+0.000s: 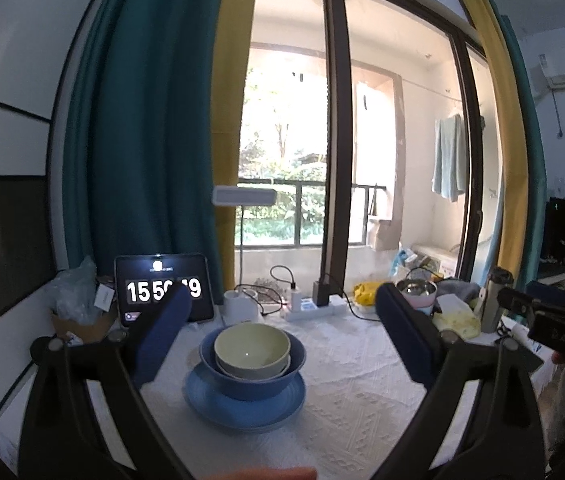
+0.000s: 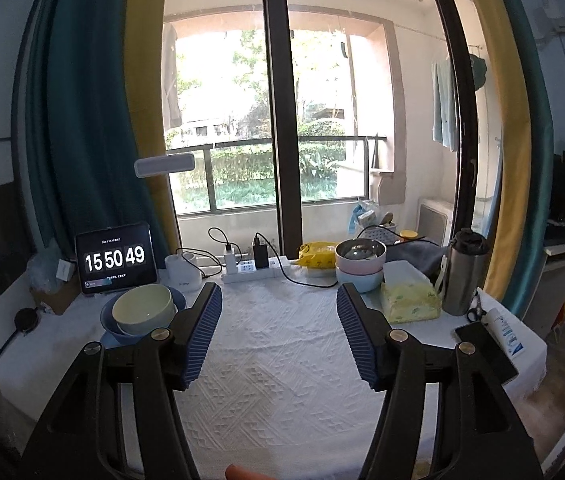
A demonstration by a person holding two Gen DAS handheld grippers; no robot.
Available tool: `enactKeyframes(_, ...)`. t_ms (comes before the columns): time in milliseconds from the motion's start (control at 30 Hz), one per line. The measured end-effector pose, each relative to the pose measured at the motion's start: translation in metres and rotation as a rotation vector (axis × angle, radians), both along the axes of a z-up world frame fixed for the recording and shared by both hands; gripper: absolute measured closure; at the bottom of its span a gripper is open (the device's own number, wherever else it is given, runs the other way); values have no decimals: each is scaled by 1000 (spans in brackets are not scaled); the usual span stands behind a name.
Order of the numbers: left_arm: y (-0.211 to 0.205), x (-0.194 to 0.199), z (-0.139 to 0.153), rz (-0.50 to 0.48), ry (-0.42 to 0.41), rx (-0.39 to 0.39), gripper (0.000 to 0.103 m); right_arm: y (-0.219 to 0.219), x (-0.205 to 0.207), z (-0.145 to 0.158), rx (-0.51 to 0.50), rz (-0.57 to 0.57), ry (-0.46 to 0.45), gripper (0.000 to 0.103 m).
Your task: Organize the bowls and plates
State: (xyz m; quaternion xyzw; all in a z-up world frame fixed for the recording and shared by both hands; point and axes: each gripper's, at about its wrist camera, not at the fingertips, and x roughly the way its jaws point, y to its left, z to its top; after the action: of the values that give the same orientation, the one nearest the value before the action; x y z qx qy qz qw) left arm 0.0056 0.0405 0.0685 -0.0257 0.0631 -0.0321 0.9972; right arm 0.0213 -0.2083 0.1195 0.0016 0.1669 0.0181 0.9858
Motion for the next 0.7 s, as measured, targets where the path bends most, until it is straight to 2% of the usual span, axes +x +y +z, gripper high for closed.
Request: enactKeyframes(700, 6, -5, 1, 5, -4, -16, 8, 9, -1, 5, 5, 25, 14, 39)
